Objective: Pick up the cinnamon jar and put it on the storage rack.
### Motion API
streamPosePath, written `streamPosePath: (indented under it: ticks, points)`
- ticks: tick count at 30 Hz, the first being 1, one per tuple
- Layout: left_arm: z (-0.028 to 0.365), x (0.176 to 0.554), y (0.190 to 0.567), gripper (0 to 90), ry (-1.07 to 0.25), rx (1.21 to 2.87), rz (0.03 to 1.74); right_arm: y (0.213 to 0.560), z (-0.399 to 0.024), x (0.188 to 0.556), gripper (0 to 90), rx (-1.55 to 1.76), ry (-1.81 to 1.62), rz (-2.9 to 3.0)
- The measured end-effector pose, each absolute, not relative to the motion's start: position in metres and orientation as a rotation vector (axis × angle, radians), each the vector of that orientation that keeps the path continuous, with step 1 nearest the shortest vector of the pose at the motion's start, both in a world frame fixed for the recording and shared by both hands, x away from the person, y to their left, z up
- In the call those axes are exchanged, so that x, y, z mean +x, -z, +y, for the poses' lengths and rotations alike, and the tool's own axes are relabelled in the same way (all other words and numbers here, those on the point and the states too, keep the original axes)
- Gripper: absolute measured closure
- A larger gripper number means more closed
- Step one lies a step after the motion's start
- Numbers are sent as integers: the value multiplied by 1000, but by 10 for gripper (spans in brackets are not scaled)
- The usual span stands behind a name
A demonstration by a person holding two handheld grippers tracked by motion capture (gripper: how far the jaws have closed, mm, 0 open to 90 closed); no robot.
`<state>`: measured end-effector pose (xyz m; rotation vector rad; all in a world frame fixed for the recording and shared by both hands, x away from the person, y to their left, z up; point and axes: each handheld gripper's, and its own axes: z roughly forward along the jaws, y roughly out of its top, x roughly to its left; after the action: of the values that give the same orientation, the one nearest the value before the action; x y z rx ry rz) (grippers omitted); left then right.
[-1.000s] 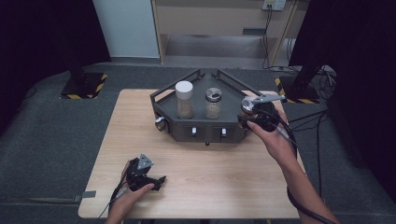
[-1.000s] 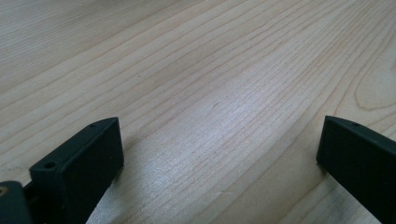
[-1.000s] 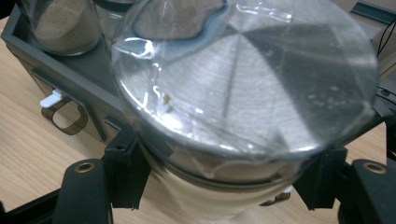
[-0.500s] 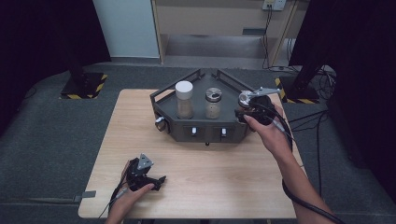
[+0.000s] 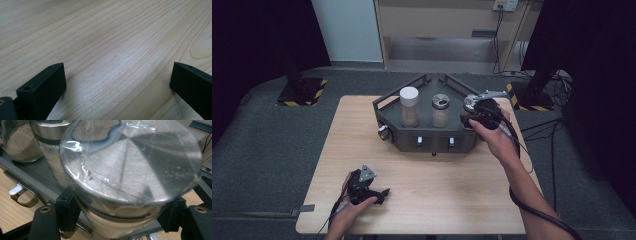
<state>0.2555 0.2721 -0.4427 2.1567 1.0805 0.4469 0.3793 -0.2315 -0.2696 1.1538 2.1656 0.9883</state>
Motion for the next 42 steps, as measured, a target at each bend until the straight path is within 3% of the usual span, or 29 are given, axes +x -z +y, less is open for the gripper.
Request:
streamPosePath:
  ticks: [42]
  points:
    - [272, 256, 443, 0, -445, 2157, 1080, 288, -227, 419, 312, 1256, -986, 2184]
